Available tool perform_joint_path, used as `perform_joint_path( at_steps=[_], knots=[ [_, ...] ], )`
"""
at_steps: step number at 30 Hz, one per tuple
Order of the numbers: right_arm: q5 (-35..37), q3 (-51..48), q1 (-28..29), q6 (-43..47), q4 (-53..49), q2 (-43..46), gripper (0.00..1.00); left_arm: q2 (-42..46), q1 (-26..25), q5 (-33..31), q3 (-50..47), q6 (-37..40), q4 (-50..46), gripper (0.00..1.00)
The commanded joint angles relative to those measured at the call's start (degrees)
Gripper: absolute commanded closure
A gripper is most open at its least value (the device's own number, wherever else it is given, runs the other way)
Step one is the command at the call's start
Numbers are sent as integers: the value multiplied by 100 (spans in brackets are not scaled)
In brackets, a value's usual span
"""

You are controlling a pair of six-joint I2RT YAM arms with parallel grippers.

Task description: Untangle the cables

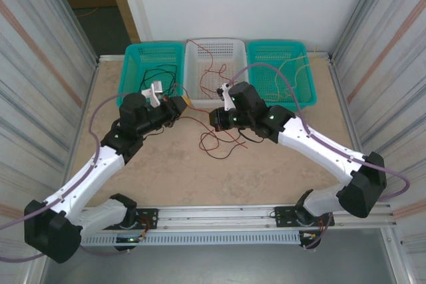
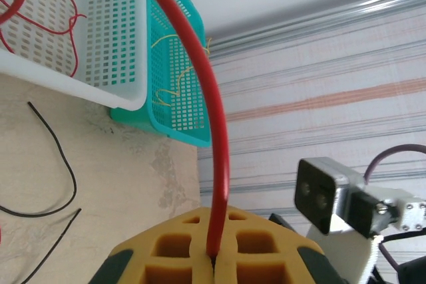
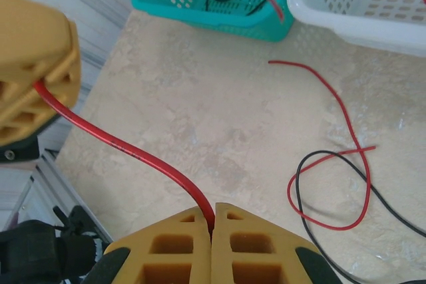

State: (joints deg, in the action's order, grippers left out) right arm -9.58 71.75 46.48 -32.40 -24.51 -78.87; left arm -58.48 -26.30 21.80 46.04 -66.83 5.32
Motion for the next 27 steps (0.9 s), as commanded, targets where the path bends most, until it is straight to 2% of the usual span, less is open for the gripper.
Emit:
perform_joint_path(
  at_steps=[1, 3, 4, 6, 8, 11, 17, 19, 21, 27],
  knots=[
    [266, 418, -16, -64, -383, 116, 100, 210, 38, -258, -22, 199, -62, 100],
    [349, 575, -16, -47, -483, 93, 100, 216, 38, -269, 33, 311, -204, 98],
    [384, 668, -25, -22, -522, 91, 100, 223, 38, -268, 59, 370, -262, 93],
    [433, 860, -29, 35, -615, 69, 100, 231, 38, -265, 87, 463, -355, 79],
    [491, 1064, -24, 108, -711, 36, 100, 247, 38, -280, 99, 567, -442, 59],
    [511, 1316, -46, 227, -800, -18, 100, 325, 38, -319, 174, 816, -700, 37],
    [362, 2084, -270, 531, -1079, -370, 100, 642, 29, -703, 391, 1559, -1733, 24],
    [247, 2408, -428, 628, -1138, -553, 100, 788, 29, -891, 347, 1728, -2057, 12],
    [166, 2723, -596, 714, -1170, -758, 100, 921, 29, -979, 288, 1836, -2282, 10],
    [60, 4059, -1215, 996, -1396, -1774, 100, 1259, 45, -1165, -99, 1849, -2483, 14]
  ],
)
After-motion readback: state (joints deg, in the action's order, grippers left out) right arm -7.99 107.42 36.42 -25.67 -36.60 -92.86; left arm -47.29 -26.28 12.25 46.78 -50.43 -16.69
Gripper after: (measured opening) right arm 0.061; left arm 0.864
